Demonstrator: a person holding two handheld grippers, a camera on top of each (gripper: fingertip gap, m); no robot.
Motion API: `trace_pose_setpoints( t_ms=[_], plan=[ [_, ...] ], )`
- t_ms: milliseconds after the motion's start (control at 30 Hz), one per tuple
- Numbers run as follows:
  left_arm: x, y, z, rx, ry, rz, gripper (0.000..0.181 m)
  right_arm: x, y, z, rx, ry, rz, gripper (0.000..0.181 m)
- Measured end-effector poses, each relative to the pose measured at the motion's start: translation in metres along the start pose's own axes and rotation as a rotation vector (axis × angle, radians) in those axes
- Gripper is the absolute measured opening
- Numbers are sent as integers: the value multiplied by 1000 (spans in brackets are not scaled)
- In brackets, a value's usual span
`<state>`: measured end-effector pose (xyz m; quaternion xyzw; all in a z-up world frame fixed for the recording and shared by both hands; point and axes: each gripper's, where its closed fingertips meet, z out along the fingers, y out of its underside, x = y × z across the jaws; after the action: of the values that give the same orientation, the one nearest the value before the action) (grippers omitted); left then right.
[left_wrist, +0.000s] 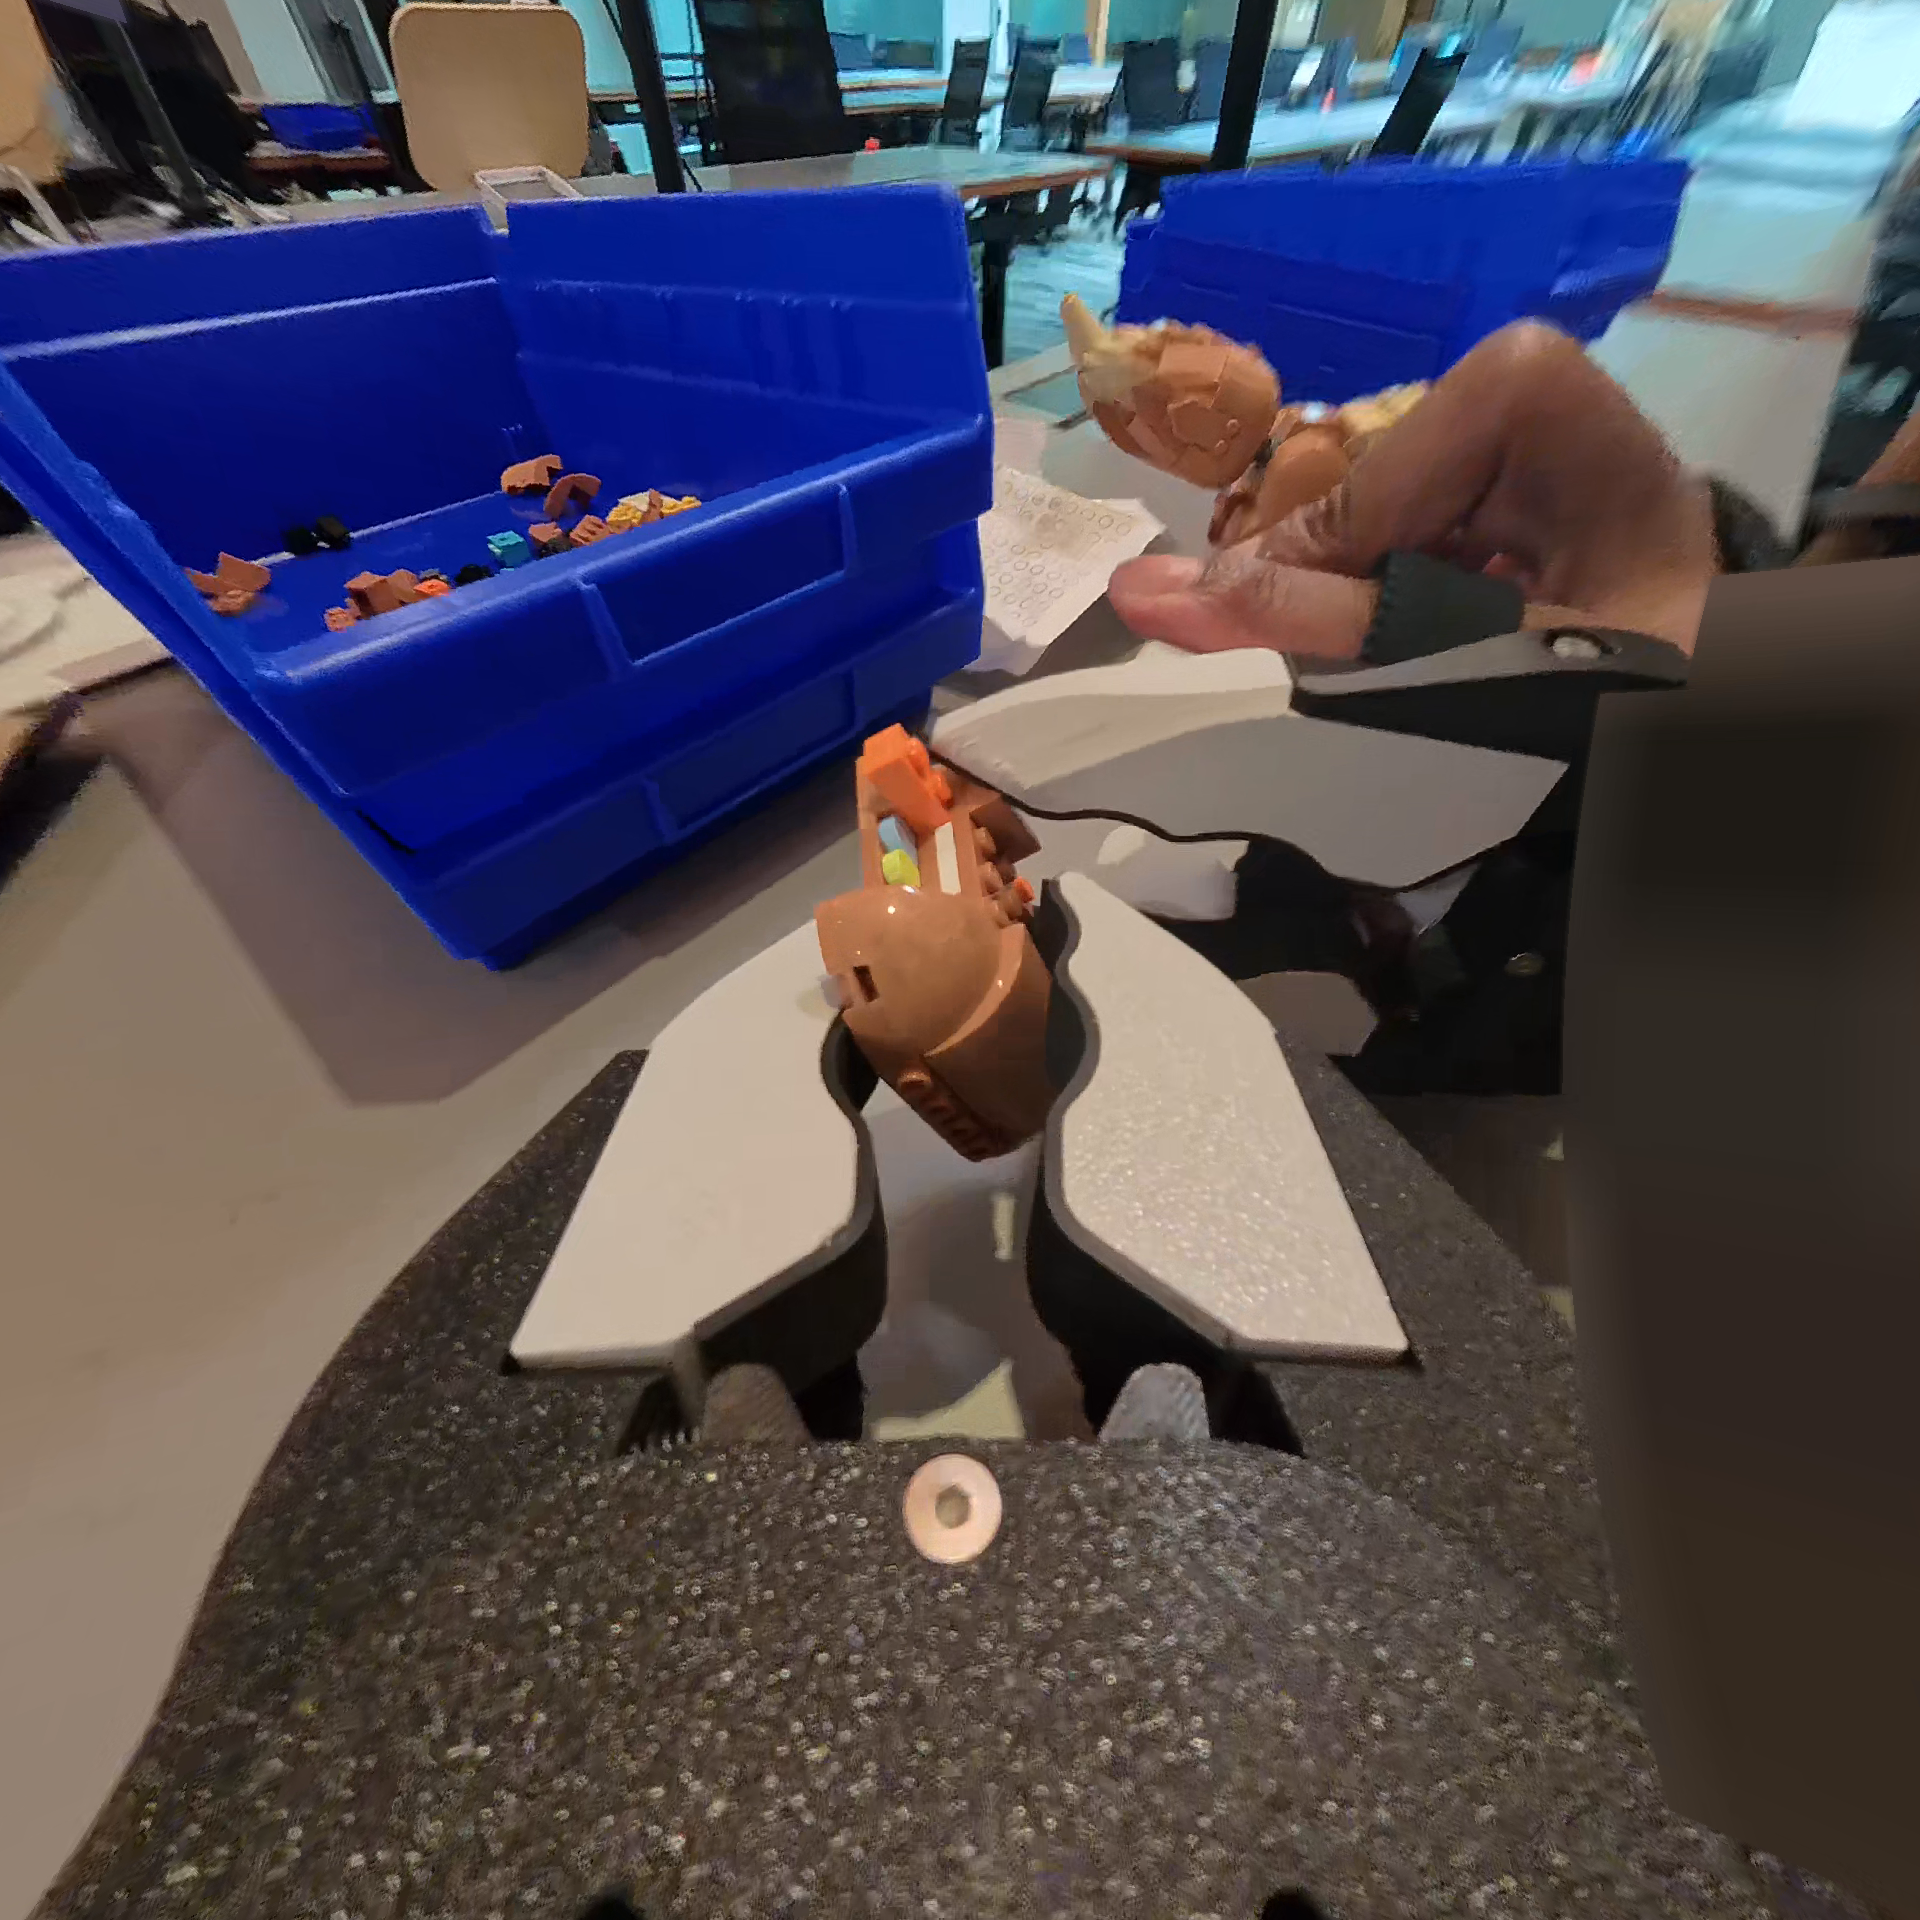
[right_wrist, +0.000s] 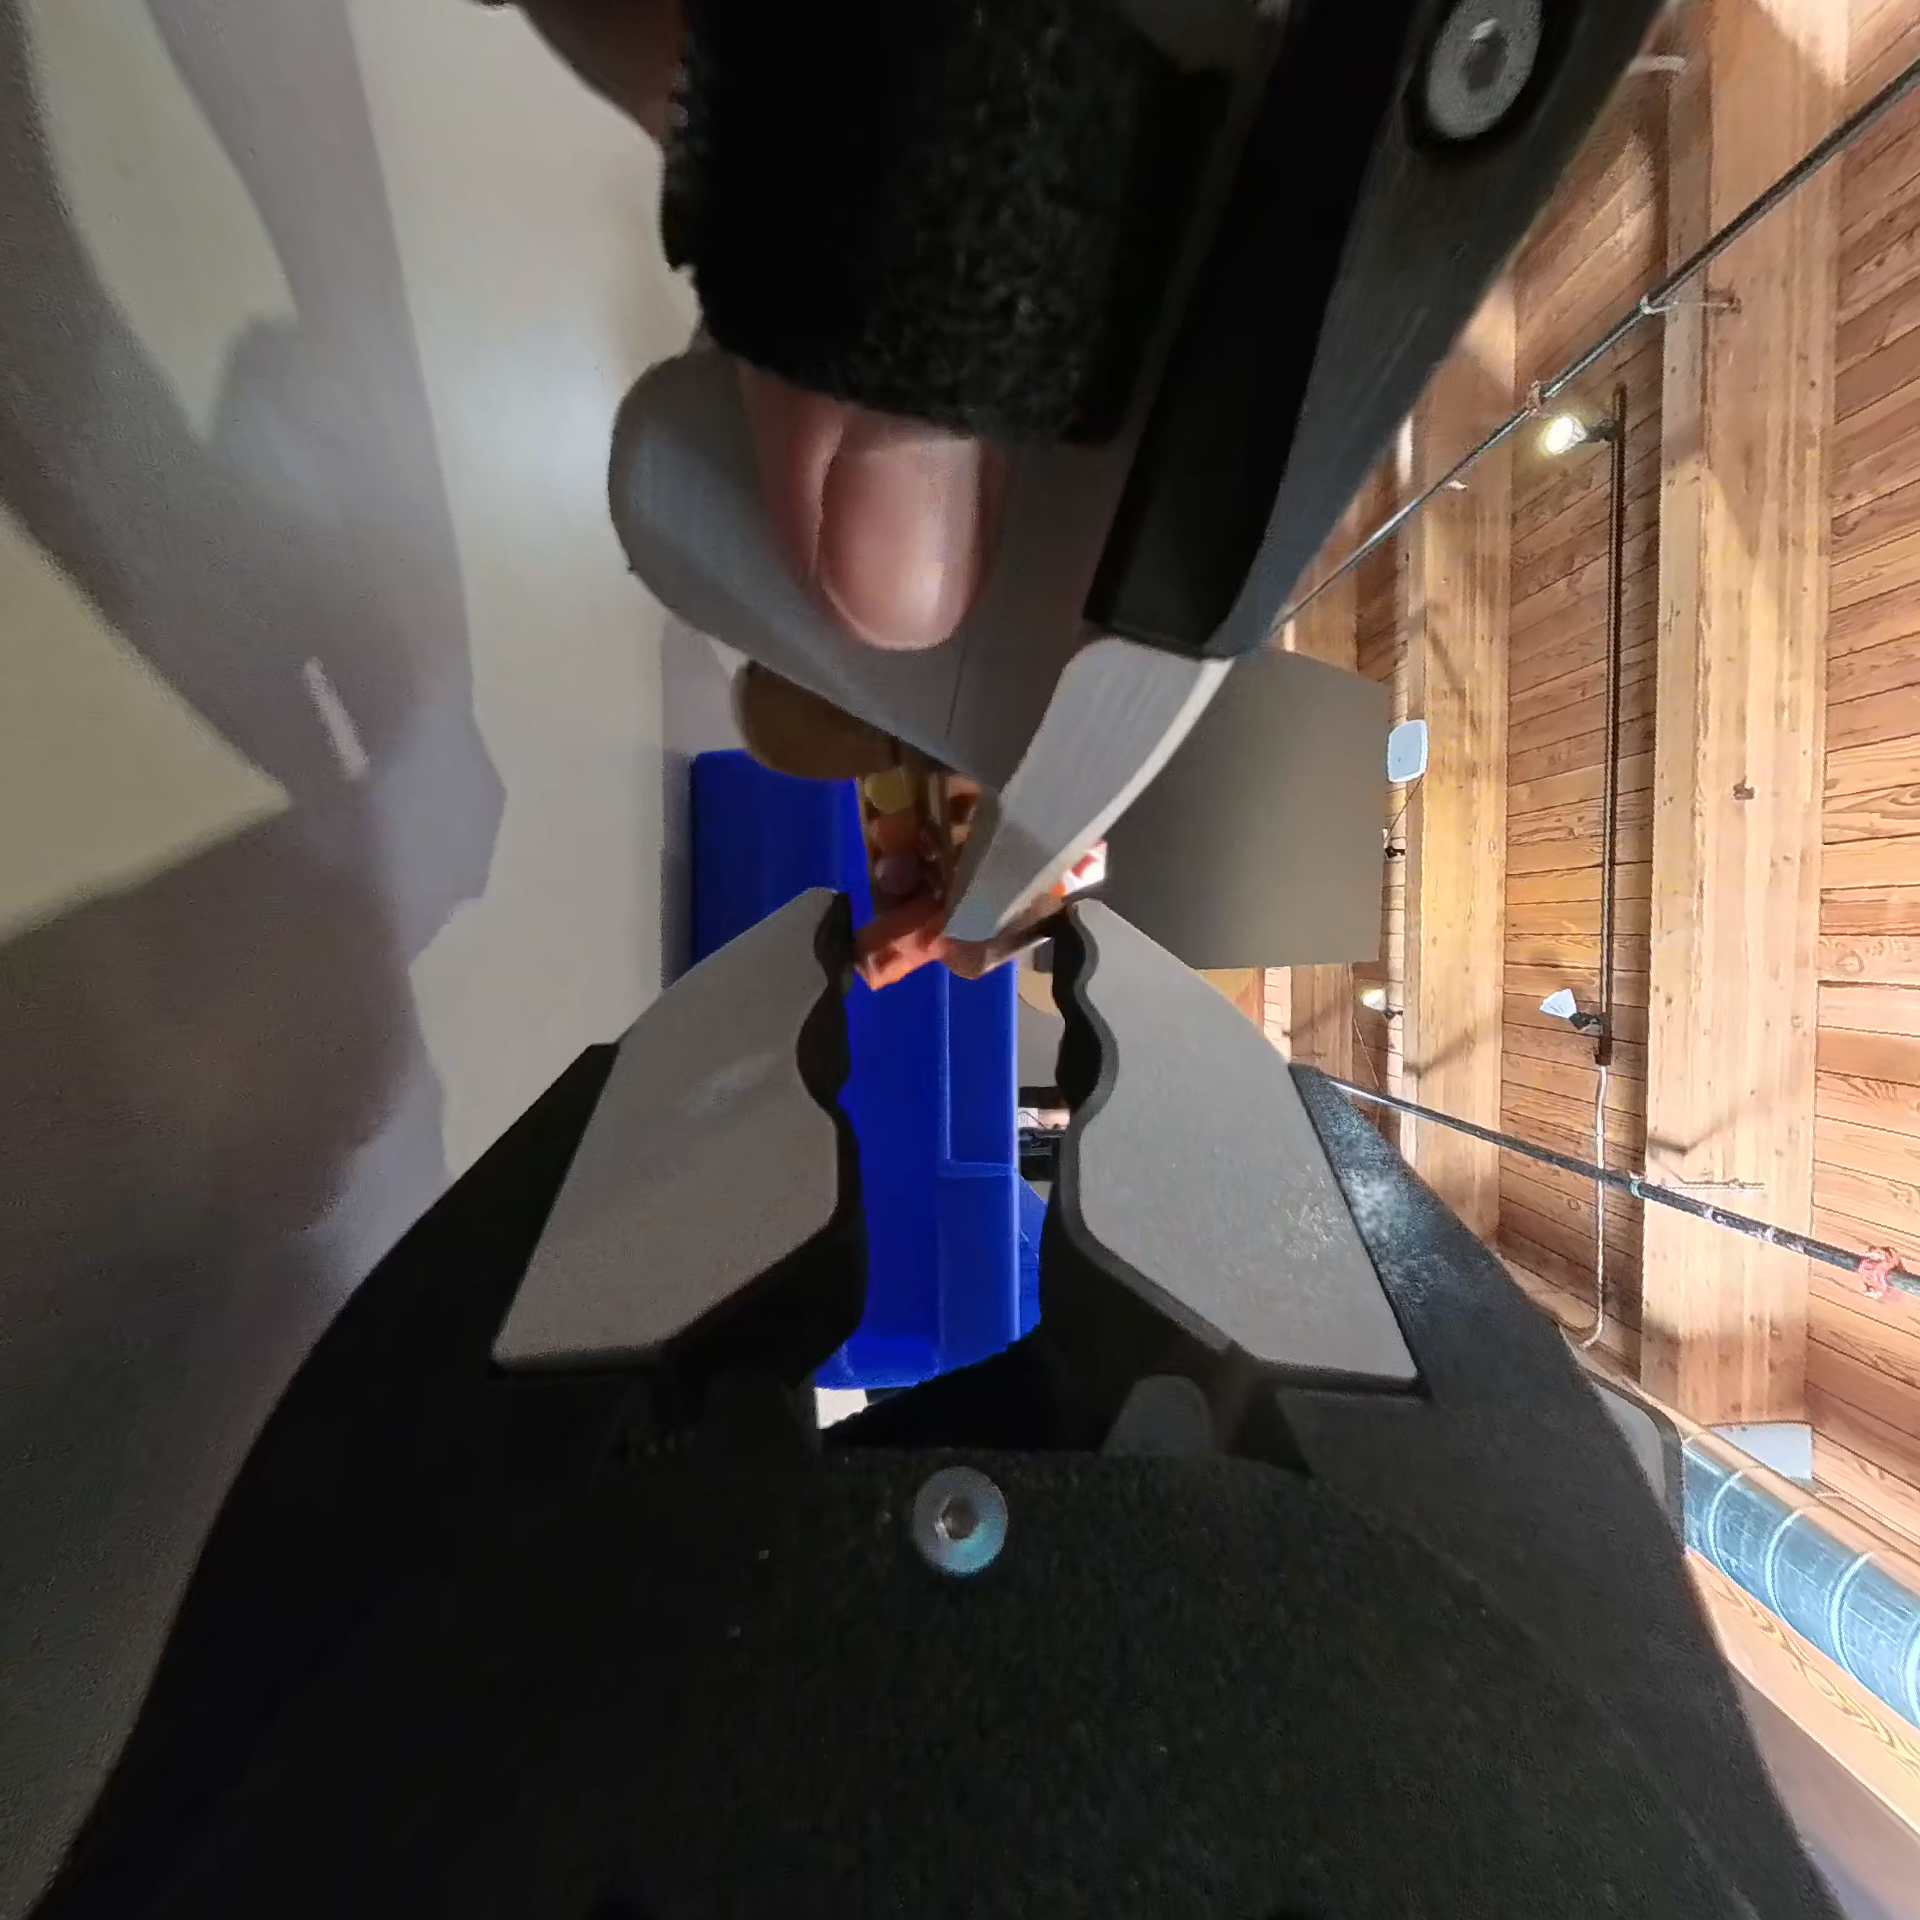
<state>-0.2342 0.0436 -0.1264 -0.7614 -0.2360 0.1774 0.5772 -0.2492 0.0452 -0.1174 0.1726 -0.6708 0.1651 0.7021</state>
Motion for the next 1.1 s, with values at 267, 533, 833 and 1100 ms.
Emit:
trace_pose_setpoints(
  t_ms=[267, 533, 833, 1100],
  plan=[
    [-1, 1, 0, 14, 36, -101, 28, -2, -1, 0, -11, -8, -19, 38],
    [-3, -8, -1, 123, 78, -328, 26, 4, 0, 7, -114, 79, -40, 38],
    [-1, -36, -20, 345, 426, -681, 26, 28, -15, -10, 85, 164, 112, 37],
    [9, -44, -40, 299, 703, -749, 26, 46, -26, -29, 316, 203, 176, 37]
  ],
)
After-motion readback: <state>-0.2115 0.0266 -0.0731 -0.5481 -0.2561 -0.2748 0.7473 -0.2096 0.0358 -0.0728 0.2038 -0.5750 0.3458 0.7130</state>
